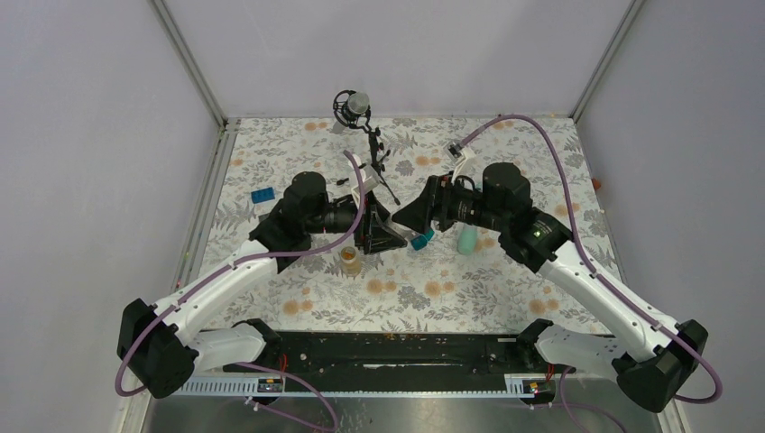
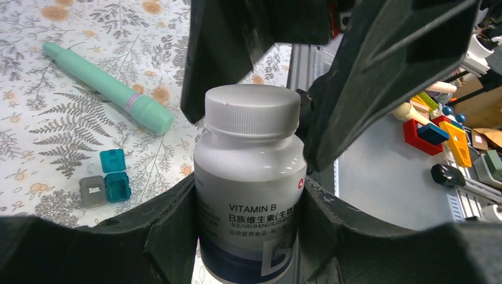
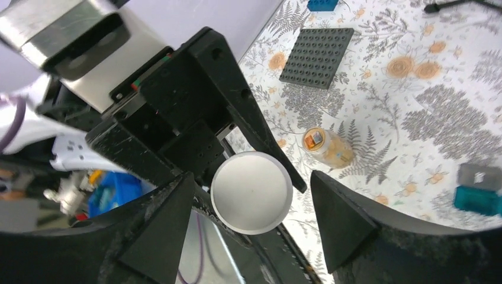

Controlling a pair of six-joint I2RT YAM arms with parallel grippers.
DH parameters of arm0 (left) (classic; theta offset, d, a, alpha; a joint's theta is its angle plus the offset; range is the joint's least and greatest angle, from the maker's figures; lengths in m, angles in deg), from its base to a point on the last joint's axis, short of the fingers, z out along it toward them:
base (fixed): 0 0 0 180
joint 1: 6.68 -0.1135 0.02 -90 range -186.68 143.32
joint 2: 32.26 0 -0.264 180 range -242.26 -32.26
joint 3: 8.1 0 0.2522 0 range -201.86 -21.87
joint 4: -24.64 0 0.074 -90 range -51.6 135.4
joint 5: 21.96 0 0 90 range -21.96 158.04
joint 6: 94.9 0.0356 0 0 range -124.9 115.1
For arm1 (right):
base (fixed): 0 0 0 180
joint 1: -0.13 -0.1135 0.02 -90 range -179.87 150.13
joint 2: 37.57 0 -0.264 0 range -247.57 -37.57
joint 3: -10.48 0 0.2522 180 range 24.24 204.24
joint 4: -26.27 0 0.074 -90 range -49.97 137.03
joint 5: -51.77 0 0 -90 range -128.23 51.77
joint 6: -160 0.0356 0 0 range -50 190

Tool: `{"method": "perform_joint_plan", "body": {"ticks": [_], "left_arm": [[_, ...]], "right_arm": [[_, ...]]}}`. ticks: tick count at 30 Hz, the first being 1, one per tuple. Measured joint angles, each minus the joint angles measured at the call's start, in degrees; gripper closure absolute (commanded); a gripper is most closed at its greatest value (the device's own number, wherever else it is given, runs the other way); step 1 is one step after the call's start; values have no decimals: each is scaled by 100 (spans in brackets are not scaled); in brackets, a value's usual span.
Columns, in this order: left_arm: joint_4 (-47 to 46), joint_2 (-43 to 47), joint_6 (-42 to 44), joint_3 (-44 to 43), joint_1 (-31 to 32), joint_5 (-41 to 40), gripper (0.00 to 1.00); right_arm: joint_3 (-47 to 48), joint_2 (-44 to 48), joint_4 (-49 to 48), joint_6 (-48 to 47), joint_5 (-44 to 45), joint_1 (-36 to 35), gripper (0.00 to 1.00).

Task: Sort the pills into containers

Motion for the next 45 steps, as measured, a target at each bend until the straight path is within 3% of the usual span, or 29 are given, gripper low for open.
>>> {"method": "perform_joint_plan", "body": {"ticks": [4, 8, 15, 23, 24, 25, 26, 27, 28, 32, 40, 42, 45], "left_arm": [[0, 0, 0, 0, 0, -192, 100], [44, 0, -35, 22, -4, -323, 100], [15, 9, -39, 22, 22, -291, 100], [20, 81, -2, 35, 68, 426, 100], [17, 98, 0, 42, 85, 566, 100], [20, 116, 4, 52, 103, 686, 100], [15, 127, 9, 63, 125, 767, 100], [11, 131, 9, 70, 140, 831, 100], [9, 133, -2, 72, 142, 841, 100], [15, 129, -24, 79, 17, 695, 100], [20, 127, -50, 81, 9, 273, 100], [20, 127, -66, 81, 9, 197, 100], [20, 127, -74, 81, 7, 101, 100]], "right_arm": [[-251, -9, -273, 745, 470, -166, 48], [-271, -2, -293, 957, 750, -181, 75], [-275, 92, -243, 651, 625, -181, 100], [-275, 208, -358, -802, -739, -109, 100], [-273, 229, -356, -1032, -968, -98, 77], [-251, 245, -302, -1252, -1180, -94, 45], [-190, 247, -177, -1447, -1331, -94, 25], [-114, 238, -35, -1582, -1416, -94, 14], [-4, 236, 179, -1707, -1453, -98, 10], [273, 243, 546, -1639, -1143, -144, 8], [402, -20, 533, -162, 22, -197, 22], [402, -105, 542, 83, 197, -227, 31], [402, -170, 551, 284, 306, -251, 56]]}}
